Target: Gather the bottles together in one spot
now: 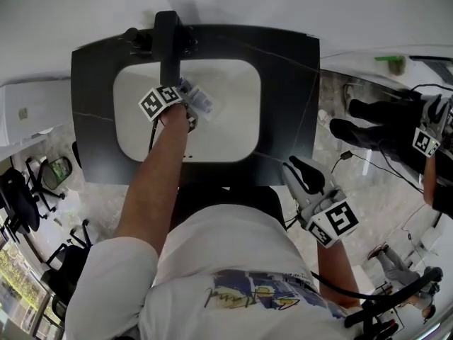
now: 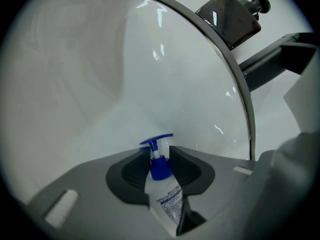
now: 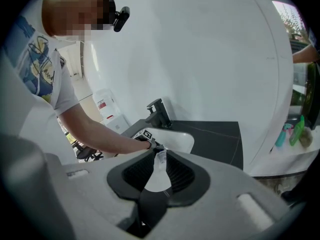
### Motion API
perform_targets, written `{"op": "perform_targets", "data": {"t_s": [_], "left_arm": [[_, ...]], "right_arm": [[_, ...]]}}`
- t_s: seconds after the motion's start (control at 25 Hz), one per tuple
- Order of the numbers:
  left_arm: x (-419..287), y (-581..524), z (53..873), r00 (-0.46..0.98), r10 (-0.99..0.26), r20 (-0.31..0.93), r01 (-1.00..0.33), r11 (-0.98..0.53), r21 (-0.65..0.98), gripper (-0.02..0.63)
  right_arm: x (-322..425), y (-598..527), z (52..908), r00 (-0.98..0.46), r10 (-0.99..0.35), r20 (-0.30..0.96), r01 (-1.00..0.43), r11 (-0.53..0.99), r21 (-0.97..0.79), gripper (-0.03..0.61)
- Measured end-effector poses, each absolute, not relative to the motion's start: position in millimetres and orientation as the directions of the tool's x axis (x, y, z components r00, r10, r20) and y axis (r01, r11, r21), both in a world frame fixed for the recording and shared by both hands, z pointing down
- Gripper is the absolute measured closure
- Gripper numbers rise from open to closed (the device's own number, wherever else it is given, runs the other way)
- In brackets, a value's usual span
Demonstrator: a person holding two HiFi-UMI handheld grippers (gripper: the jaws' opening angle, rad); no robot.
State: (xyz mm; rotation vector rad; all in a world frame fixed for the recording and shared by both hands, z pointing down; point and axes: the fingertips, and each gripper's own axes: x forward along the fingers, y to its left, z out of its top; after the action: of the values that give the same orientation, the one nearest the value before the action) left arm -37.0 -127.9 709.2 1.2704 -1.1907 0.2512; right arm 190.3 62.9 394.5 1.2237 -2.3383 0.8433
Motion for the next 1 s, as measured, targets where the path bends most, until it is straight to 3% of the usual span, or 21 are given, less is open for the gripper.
{"op": "perform_targets", "data": {"t_s": [0.68,1.0], "left_arm": [[-67.9,-130.4,650.4,0.417,-0.630,0.655,-0.731,0.195,0.654,0.511],[-80.6,-130.9,611.2,0.429,-0.692,0.581,-0.781,0.039,0.623,0.517]], "right_arm": [[159.5,58.4,386.0,-0.602,-0.600,0.527,-0.796,0.504,-0.336,0.502],[142.7,56.2,379.6,-0.609,-0.599,0.519,-0.789,0.523,-0.322,0.502]]}}
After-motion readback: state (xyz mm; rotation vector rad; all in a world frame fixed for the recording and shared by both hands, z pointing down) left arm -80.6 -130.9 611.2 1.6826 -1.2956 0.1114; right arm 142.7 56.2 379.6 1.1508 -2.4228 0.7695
